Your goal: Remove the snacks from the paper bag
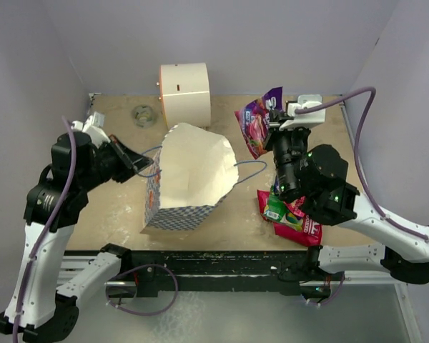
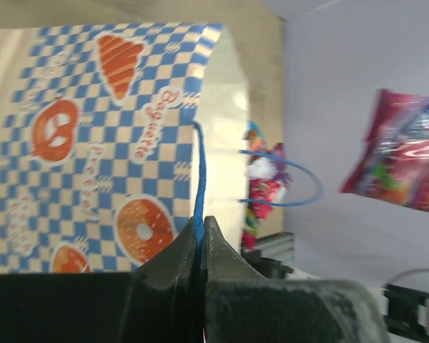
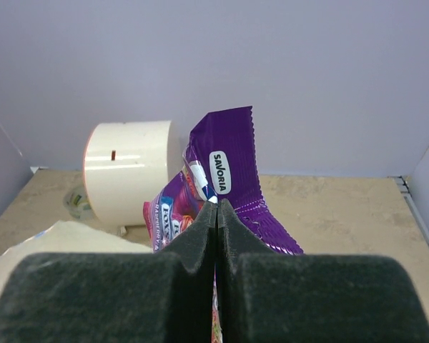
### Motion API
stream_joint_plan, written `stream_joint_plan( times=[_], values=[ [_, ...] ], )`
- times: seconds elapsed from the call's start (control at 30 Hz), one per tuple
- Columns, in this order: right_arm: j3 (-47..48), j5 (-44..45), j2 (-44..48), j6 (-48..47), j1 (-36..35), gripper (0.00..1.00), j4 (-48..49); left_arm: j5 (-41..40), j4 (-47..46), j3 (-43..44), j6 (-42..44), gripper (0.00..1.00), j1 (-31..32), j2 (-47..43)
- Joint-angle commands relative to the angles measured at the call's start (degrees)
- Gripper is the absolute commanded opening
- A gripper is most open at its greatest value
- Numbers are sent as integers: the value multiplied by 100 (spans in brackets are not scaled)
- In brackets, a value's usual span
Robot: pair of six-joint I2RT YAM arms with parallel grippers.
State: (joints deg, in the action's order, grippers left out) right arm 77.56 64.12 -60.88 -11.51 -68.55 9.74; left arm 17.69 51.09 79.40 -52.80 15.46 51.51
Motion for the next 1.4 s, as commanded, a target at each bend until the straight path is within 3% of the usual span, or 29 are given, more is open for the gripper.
stream_joint_plan(
  times=[0.0, 0.17, 0.27, 0.37, 0.53, 0.7, 0.83, 1.03, 1.37],
  values=[
    [557, 182, -78, -86, 9, 0, -205, -1656, 1685, 88, 640, 0, 5, -228],
    [262, 259, 102, 610, 22, 0, -880, -2808, 2379, 288, 772, 0, 8, -163],
    [447, 271, -76, 1458, 26, 0, -2088, -3172, 2561, 324, 665, 1, 9, -272],
    [639, 260, -304, 2399, 194, 0, -3203, -3345, 2572, 314, 542, 15, 2, -464],
    [448, -781, -307, 4009, 1192, 0, -4231, -3397, 2486, 445, 433, 38, 7, -607],
    [-283, -1924, 292, 5178, 2104, 0, -4466, -3332, 2521, 874, 494, 53, 1, -500],
    [-735, -1542, 652, 6275, 2283, 0, -5308, -3329, 2561, 1319, 521, 72, 7, -364],
    [-1636, -1260, 1402, 7075, 2619, 0, -5002, -3367, 2590, 1533, 522, 91, 7, -350],
    [-2579, -1060, 1716, 8354, 3472, 0, -5174, -3358, 2660, 1962, 705, 100, 9, -367]
  ],
)
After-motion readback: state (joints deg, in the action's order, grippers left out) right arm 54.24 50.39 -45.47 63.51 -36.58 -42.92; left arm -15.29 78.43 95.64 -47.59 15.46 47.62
